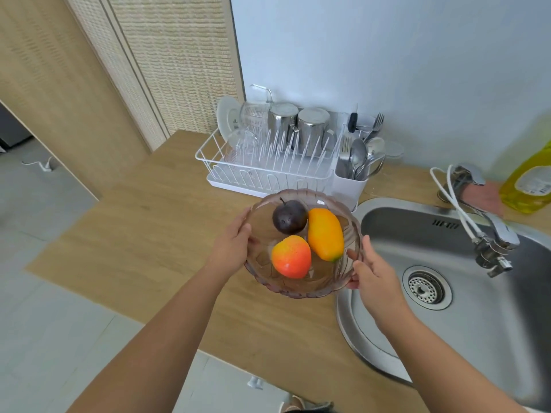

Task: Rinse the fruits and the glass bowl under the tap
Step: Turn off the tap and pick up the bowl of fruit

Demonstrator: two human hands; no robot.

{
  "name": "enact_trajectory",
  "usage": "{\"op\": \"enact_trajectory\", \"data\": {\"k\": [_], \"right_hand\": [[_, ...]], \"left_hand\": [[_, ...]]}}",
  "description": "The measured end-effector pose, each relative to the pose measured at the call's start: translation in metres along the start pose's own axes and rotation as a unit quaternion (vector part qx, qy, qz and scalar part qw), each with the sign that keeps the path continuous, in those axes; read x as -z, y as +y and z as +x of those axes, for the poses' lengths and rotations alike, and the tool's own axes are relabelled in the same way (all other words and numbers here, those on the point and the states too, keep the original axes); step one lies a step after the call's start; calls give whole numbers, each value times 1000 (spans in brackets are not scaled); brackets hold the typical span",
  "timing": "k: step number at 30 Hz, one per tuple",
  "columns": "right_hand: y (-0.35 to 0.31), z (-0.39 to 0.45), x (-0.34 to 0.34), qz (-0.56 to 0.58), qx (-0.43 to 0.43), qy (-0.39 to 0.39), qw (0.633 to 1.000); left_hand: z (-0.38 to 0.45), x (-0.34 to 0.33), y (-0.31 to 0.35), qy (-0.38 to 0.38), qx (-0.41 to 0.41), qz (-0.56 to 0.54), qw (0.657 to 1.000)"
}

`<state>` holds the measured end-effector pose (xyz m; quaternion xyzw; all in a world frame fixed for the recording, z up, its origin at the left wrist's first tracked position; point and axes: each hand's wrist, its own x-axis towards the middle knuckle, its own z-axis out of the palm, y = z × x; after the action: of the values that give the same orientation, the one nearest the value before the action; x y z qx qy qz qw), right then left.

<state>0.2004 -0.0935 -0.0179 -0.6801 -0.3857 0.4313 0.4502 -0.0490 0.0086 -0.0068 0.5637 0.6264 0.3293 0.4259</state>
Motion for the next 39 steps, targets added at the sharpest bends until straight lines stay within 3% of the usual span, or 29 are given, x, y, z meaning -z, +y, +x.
{"op": "enact_trajectory", "data": {"k": [12, 25, 39], "right_hand": [[-87, 16, -17, 45, 105, -9, 993], [-144, 117, -27, 11, 108, 41, 993], [-136, 168, -39, -21, 70, 54, 996]], "left_hand": [[22, 58, 42, 58, -27, -103, 993], [123, 48, 100, 71, -12, -93, 993], [175, 18, 100, 97, -24, -40, 994]]}}
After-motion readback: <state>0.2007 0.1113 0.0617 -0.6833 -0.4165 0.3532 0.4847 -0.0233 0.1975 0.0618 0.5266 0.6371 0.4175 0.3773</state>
